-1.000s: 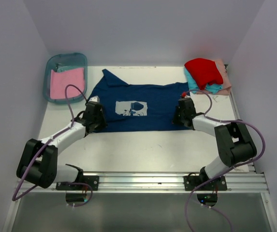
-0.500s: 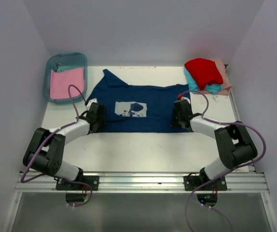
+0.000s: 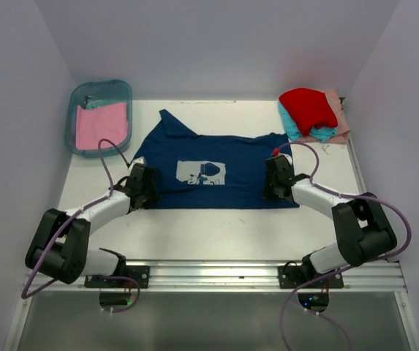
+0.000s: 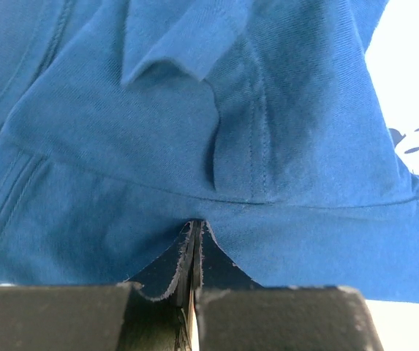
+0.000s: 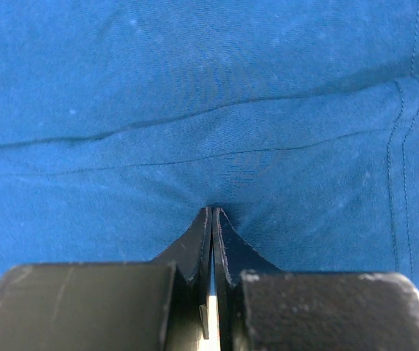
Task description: Fold and stack the t-shirts
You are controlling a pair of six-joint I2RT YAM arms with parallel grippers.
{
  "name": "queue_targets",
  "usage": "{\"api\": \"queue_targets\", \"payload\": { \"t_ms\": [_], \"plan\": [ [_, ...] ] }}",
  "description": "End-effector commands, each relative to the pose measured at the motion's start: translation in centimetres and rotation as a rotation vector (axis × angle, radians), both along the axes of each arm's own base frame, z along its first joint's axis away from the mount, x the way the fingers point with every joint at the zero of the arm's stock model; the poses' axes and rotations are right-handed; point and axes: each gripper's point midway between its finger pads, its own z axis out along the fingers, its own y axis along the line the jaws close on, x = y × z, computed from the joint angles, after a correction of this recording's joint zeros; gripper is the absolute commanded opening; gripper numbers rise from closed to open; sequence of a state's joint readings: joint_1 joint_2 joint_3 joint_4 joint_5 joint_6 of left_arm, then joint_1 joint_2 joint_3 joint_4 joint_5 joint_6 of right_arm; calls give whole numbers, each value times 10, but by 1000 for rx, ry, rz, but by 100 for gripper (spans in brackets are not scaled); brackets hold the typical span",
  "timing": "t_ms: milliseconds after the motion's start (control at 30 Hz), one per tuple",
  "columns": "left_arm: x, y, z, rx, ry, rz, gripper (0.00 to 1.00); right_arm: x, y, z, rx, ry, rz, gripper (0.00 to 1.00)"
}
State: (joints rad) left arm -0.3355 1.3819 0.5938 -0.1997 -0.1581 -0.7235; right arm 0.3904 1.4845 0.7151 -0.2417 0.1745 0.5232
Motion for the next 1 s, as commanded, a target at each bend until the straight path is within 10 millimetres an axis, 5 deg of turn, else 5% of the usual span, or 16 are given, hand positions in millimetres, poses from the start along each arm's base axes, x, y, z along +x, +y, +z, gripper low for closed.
{"api": "queue_targets", "payload": {
  "t_ms": [0, 267, 367, 433, 500, 567, 633, 900, 967],
  "plan": [
    [-75, 9, -25, -3, 228, -19, 0, -30, -18, -8, -68, 105, -21, 0],
    [-112, -6, -13, -86, 270, -45, 0, -37, -7, 9, 7, 91, 11, 0],
    [-104, -13, 0, -85, 226, -56, 0, -35, 12, 26, 77, 39, 103, 0],
    [-82, -21, 27, -85, 99, -77, 0, -27, 36, 56, 124, -63, 216, 1],
    [-61, -28, 63, -86, -34, -87, 0, -24, 57, 78, 141, -132, 307, 20],
    [-44, -20, 86, -40, -132, -66, 11, -20, 83, 102, 184, -173, 392, 41],
    [-30, -9, 106, 23, -196, -26, 14, -18, 108, 117, 238, -185, 464, 50],
    [-4, 16, 138, 113, -304, 114, 31, -33, 228, 120, 358, -141, 748, 55],
    [-1, 21, 142, 100, -320, 133, 40, -41, 250, 101, 352, -97, 792, 57]
  ]
}}
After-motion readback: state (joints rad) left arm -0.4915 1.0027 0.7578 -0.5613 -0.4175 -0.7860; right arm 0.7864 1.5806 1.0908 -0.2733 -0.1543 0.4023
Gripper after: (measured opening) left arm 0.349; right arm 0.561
